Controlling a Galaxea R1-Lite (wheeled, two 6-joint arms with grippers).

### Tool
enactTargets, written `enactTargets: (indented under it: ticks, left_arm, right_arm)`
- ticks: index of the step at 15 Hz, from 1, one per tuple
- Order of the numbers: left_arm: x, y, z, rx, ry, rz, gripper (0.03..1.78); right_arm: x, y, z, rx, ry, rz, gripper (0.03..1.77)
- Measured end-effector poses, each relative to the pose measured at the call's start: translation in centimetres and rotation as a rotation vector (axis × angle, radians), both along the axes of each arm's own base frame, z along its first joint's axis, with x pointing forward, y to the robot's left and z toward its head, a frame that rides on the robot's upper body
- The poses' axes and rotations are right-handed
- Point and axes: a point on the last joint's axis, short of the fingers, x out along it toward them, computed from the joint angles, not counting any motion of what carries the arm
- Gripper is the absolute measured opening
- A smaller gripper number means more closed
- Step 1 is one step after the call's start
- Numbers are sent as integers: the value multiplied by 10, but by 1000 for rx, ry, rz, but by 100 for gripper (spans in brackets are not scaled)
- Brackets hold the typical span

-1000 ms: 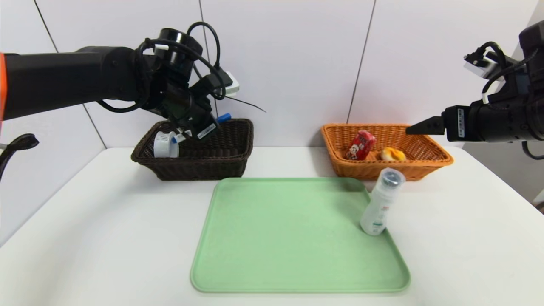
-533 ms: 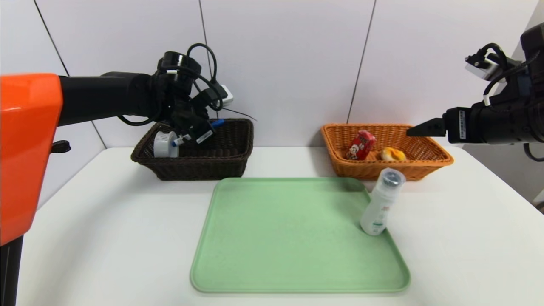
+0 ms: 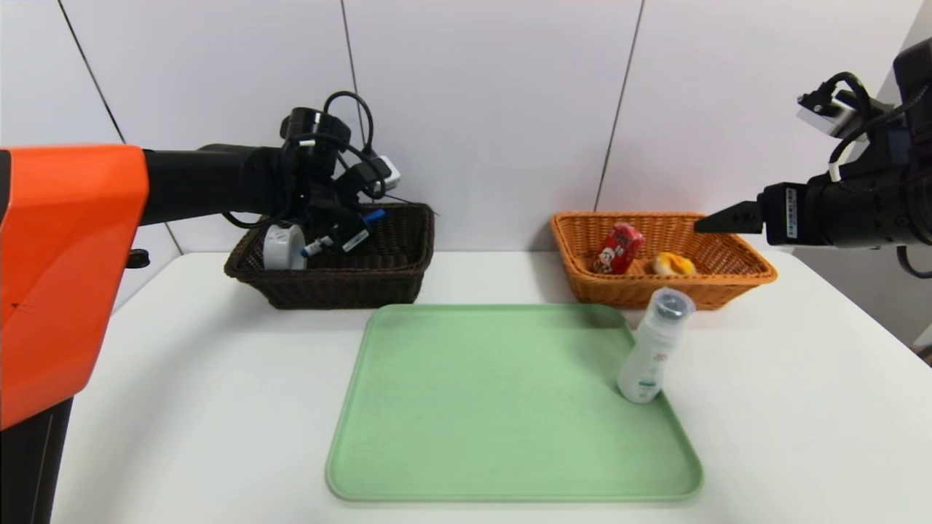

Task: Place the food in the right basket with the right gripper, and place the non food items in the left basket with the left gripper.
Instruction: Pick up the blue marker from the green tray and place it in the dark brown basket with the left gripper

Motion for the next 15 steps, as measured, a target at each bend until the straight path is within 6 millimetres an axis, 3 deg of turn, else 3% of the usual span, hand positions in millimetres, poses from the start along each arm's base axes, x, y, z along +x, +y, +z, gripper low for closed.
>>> enactTargets:
  ticks: [7,11,15]
  left_arm:
    - [1,0,-2,-20,1,21,19]
    - [2,-1,-2,-31,4,32,81]
    - [0,0,3,-78,-3,57,117]
  right_arm:
    - [-1,2,2,3,-6,5,171]
    - [-4,1,3,5,-12,5,171]
    - [-5,1,5,8,-16,3,171]
